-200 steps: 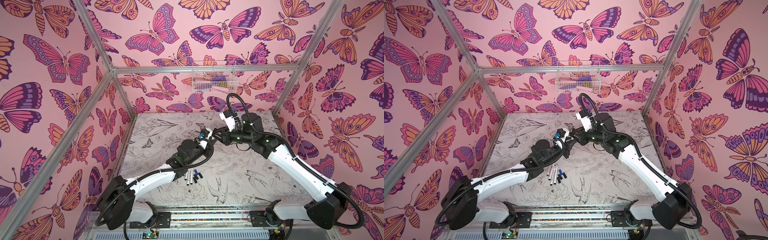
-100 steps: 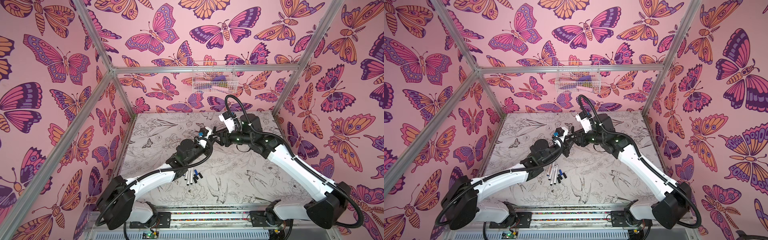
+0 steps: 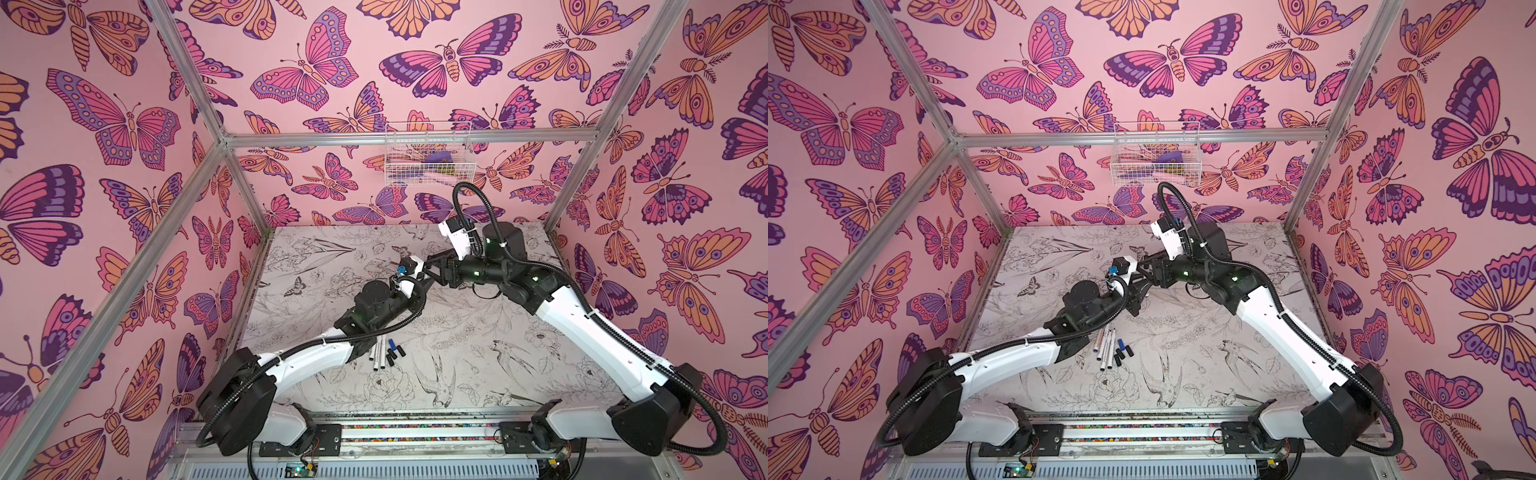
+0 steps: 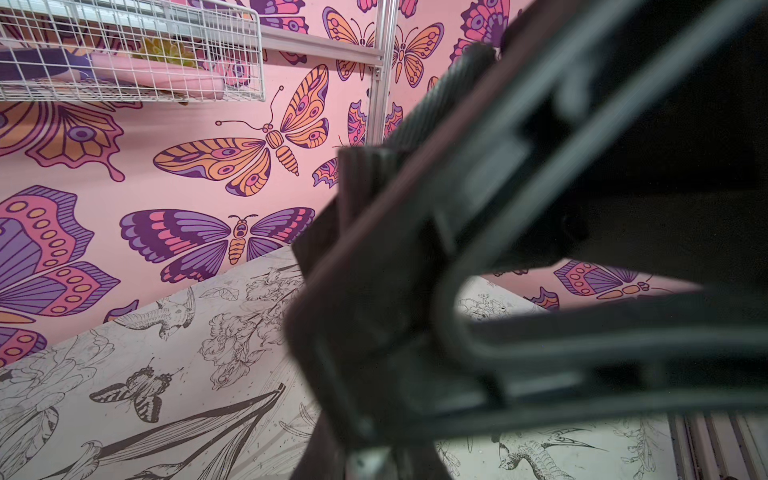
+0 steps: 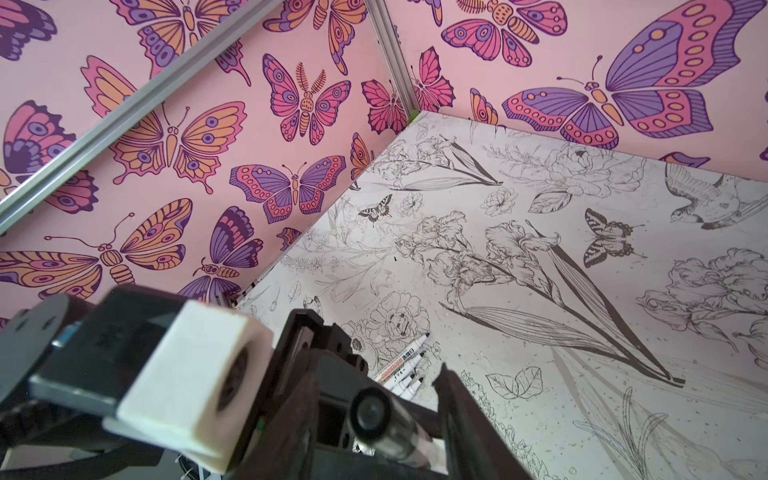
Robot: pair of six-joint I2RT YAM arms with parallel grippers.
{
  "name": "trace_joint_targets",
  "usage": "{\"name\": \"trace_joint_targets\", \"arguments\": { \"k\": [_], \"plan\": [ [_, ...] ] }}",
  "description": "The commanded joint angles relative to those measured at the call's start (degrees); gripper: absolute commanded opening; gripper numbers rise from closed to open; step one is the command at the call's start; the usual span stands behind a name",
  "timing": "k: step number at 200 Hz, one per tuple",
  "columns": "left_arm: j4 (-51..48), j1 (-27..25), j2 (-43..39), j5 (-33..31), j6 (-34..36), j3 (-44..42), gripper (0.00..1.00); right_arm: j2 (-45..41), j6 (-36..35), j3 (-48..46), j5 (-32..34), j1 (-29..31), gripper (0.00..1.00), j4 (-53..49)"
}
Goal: Insert the pens into the pen caps
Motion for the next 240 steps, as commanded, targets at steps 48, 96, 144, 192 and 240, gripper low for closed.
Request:
{"name": "trace_joint_targets", "arguments": {
  "k": [48,96,144,192,240],
  "plan": [
    [2.64,-0.23,0.15,1.05,-0.92,-0.87,0.0,1.84,0.3,2.55,-0.26,0.07,0.4,1.43],
    [2.57,-0.4,-0.07,1.51,-0.71,-0.79,0.0,2.21,0.62,2.53,-0.04,0.01,0.32,1.02],
    [2.61,-0.49,-0.41,1.42,-0.48,-0.4,0.0,2.26,1.5,1.52,-0.5,0.04,0.09,1.21],
    [4.49,-0.58,-1.21,0.47,2.33,3.33,0.0,1.46,4.56,-3.46,-3.9,0.13,0.03,2.79],
    [6.8,-0.58,-0.08,0.42,9.68,9.07,0.0,2.27,4.46,-7.04,-3.77,0.82,0.01,-0.75]
  ]
}}
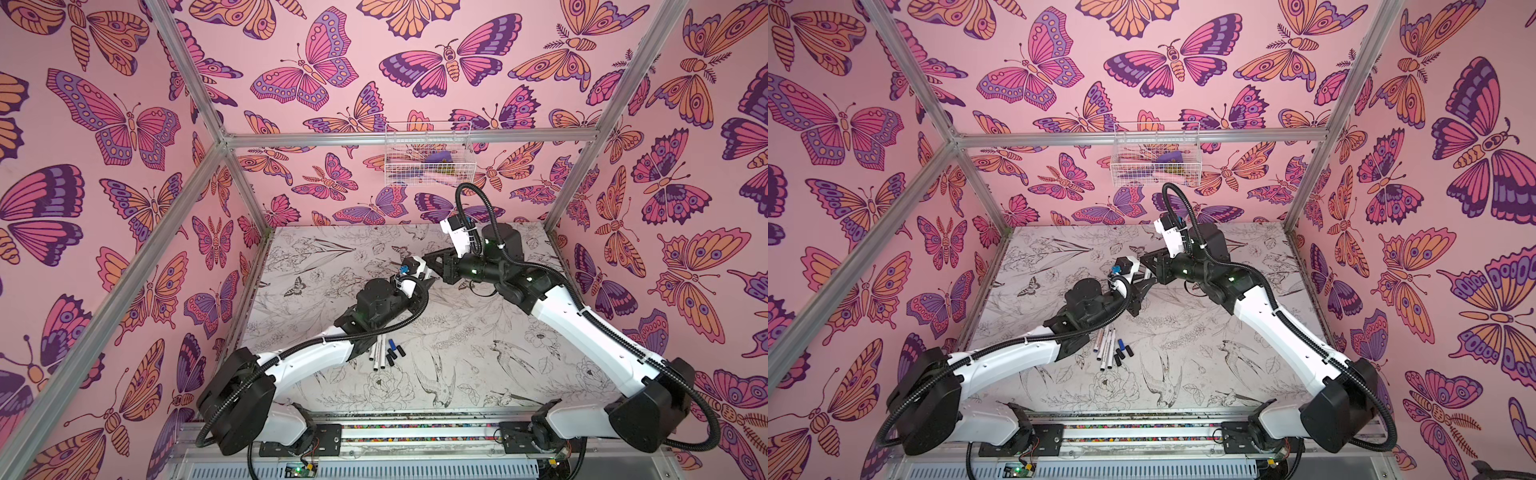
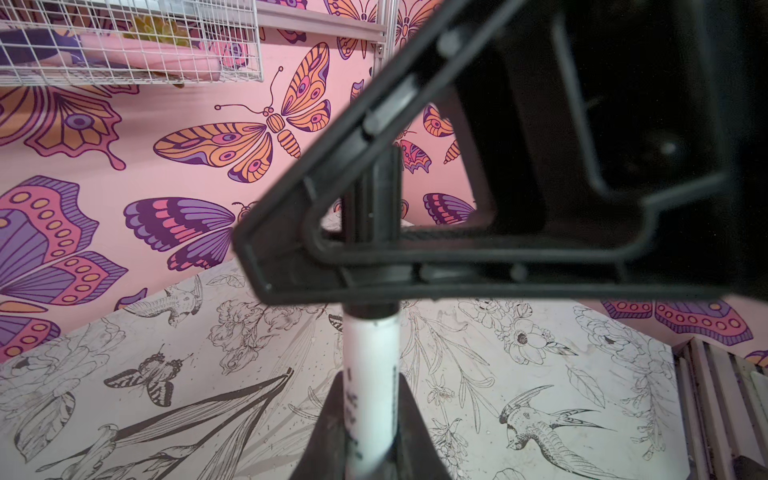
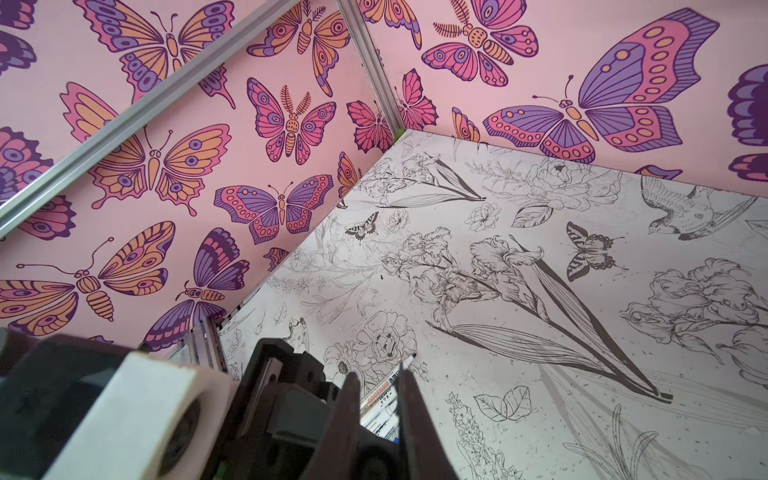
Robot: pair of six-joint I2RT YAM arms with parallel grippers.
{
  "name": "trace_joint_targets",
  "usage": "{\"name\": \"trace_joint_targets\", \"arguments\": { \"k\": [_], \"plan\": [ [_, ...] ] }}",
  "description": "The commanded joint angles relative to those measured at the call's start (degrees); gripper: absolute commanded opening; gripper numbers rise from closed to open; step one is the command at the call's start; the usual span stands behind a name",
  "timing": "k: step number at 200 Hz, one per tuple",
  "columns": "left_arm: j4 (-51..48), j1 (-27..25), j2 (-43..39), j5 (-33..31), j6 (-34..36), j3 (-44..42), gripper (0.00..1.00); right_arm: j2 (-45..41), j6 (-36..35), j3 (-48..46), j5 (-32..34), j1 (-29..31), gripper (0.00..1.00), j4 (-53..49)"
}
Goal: Insert the pens into the pen caps
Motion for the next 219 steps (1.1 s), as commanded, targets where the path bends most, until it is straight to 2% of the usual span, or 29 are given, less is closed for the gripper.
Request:
{"name": "trace_joint_targets", "arguments": {
  "k": [1,38,65,102,128,167,185,219],
  "plan": [
    [11.34,-0.56,-0.21,0.83,6.7,6.99,0.0,1.6,2.76,-3.27,-5.43,1.74,0.0,-7.71],
    [19.97,-0.56,1.19,-2.06,11.25,9.37,0.0,3.68,3.4,-4.03,-6.39,1.8,0.0,-9.51],
    [25.09,-0.56,1.6,-2.62,11.31,10.6,0.0,5.12,4.01,-3.45,-6.47,1.79,0.0,-10.02],
    [24.79,-0.65,0.41,-0.35,8.91,11.03,0.0,7.55,6.13,-2.53,-7.84,0.25,0.0,-10.93],
    [22.76,-1.29,-0.39,0.61,10.53,10.65,0.0,10.62,9.35,-1.28,-14.02,-2.3,0.0,-11.9],
    [21.42,-1.7,-0.87,0.67,13.03,10.39,0.0,15.06,3.52,4.14,-19.93,-2.09,0.0,-22.21],
    [21.0,-1.7,-0.7,0.76,13.68,11.19,0.0,16.24,-0.96,6.65,-16.85,-0.46,0.0,-29.27],
    [23.57,-1.68,0.81,1.84,11.83,13.67,0.0,16.38,-0.85,5.55,-16.66,1.53,0.0,-28.66]
  ]
}}
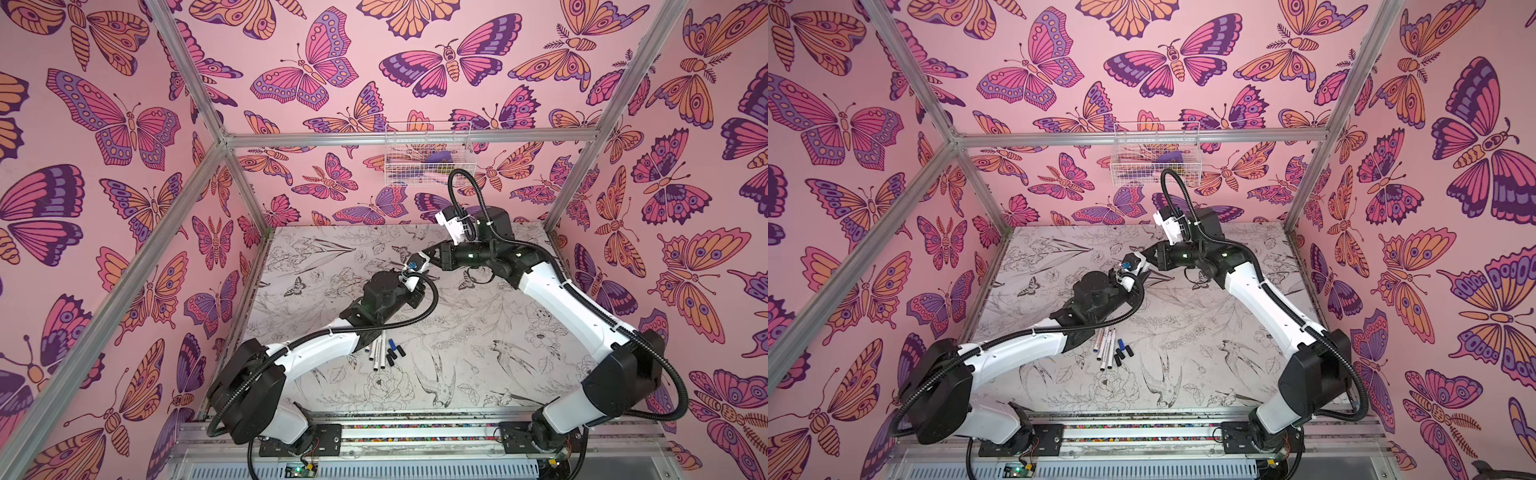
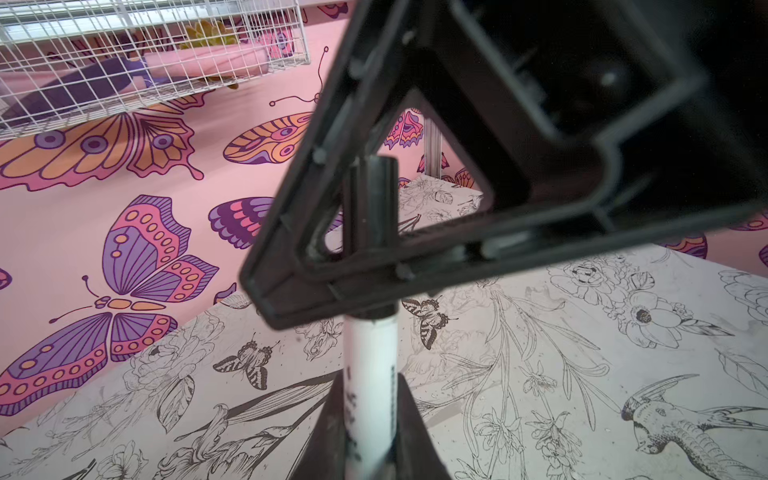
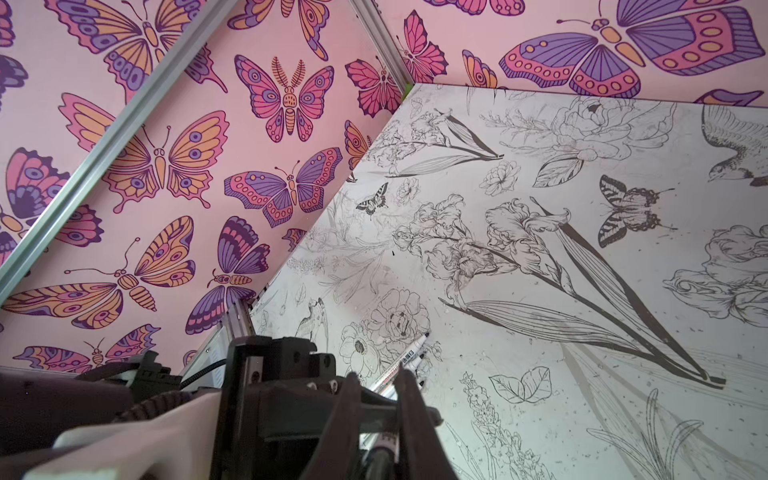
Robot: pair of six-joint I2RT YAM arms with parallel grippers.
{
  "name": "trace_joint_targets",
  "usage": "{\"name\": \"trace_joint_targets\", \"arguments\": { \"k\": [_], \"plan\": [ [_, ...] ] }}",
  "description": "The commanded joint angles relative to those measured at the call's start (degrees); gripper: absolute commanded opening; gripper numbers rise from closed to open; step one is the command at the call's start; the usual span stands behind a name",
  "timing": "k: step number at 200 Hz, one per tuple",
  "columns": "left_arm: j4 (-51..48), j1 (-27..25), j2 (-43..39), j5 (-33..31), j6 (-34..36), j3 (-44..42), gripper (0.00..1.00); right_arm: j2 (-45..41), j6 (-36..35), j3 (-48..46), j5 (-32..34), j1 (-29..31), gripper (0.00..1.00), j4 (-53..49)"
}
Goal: Insert the pens into the pen caps
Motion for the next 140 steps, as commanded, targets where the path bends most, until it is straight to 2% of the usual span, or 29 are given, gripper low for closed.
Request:
{"name": "trace_joint_targets", "arguments": {
  "k": [1,35,74,107,140],
  "plan": [
    [27.05,-2.48,-2.8,9.39,1.66,10.11,0.0,5.11,-1.4,-4.91,-6.13,6.42,0.0,-18.72],
    [30.2,-2.31,-0.27,11.5,-1.57,14.58,0.0,5.43,0.25,-4.57,-6.37,6.42,0.0,-16.85],
    [34.2,-2.02,1.64,14.54,-6.05,19.47,0.0,4.23,-1.03,-4.44,-5.5,6.42,0.0,-16.99],
    [36.98,0.38,1.88,16.74,-14.06,22.26,0.0,3.5,-1.84,-5.91,-4.43,6.28,0.0,-17.16],
    [39.47,3.05,1.56,16.55,-21.0,21.41,0.0,3.68,-1.68,-6.69,-5.35,4.31,0.0,-17.01]
  ]
}}
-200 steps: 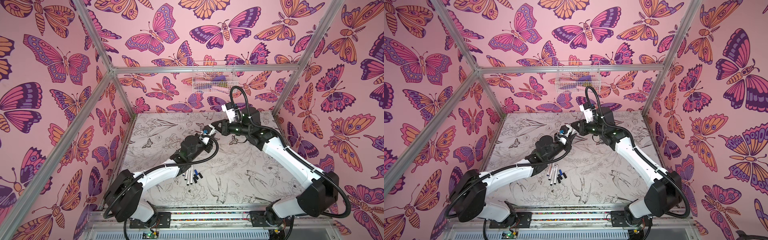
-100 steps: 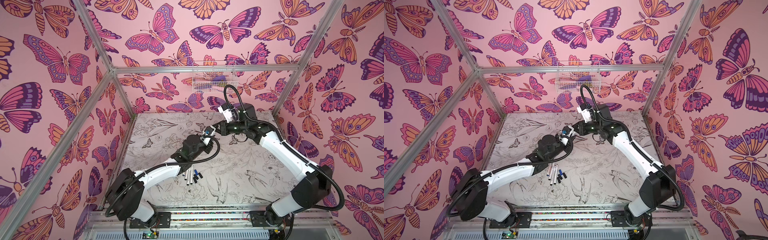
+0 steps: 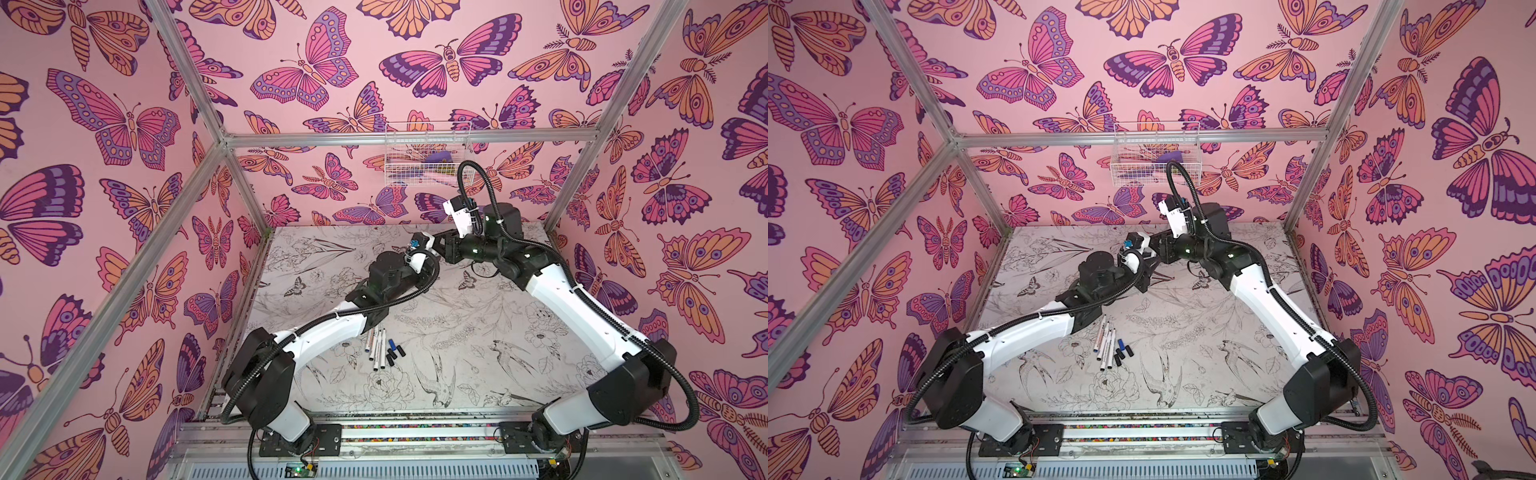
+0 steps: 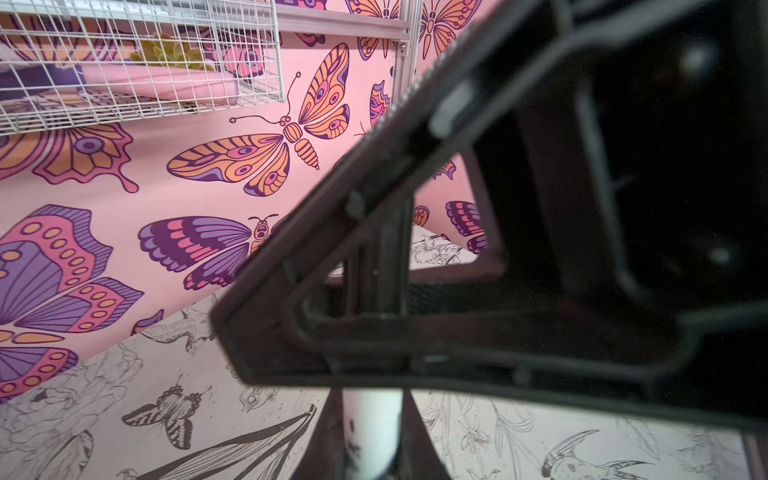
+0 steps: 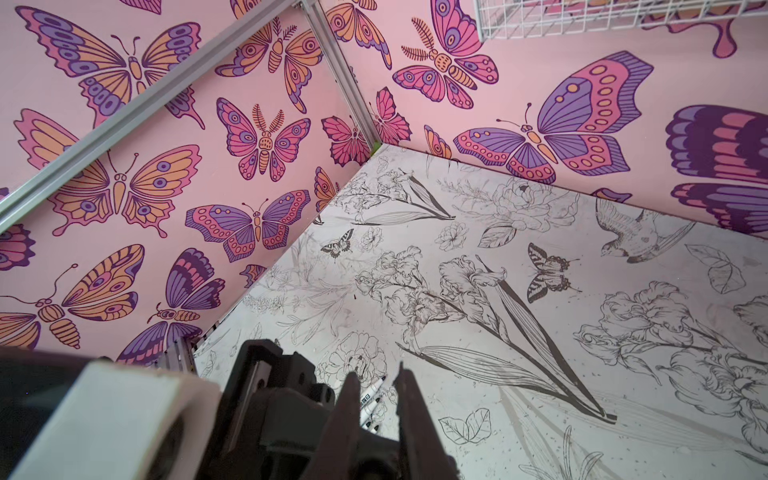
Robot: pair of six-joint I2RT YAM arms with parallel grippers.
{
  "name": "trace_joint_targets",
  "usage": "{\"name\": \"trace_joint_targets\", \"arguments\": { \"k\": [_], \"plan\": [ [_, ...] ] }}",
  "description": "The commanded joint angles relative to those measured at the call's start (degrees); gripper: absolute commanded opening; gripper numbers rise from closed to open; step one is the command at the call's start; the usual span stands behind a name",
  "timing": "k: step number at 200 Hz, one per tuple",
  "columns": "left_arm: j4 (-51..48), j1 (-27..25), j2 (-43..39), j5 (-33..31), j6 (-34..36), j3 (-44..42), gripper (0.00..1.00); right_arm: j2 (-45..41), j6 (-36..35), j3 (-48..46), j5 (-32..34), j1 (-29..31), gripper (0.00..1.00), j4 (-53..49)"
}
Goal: Insert the pens into the pen caps
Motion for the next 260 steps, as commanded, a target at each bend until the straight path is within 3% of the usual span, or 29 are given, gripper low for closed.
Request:
{"name": "trace_joint_targets", "arguments": {
  "k": [1,33,54,93,155,171,209,228,260],
  "plan": [
    [43.04,0.54,-4.08,6.14,-8.96,9.68,0.0,6.04,2.15,-7.28,-13.53,4.02,0.0,-21.15],
    [41.13,1.94,-6.04,6.58,-8.5,7.2,0.0,4.89,3.55,-8.53,-16.24,0.29,0.0,-20.06],
    [34.85,1.78,-7.16,11.03,-6.67,6.02,0.0,3.12,3.67,-7.84,-18.84,-0.41,0.0,-19.07],
    [28.02,0.99,-6.07,24.37,-11.15,2.74,0.0,-0.18,4.8,-6.81,-20.08,-0.41,0.0,-16.69],
    [17.53,-2.76,-4.71,30.63,-8.92,-4.24,0.0,-1.78,8.3,-2.06,-19.1,-1.2,0.04,-13.15],
    [15.2,-3.07,-3.56,30.8,-7.2,-5.15,0.0,-2.04,9.08,-1.12,-18.85,-1.29,0.11,-11.5],
    [14.6,-3.15,-0.63,31.77,-7.61,-6.65,0.0,-2.53,9.62,0.05,-16.58,-1.47,0.42,-10.03],
    [14.67,-3.24,0.3,32.24,-8.12,-7.15,0.0,-3.35,10.09,-0.18,-15.15,-1.73,0.48,-8.84],
    [15.4,-3.24,0.78,31.77,-8.89,-8.28,0.0,-4.77,10.02,-0.89,-13.26,-2.43,0.48,-7.99]
  ]
}}
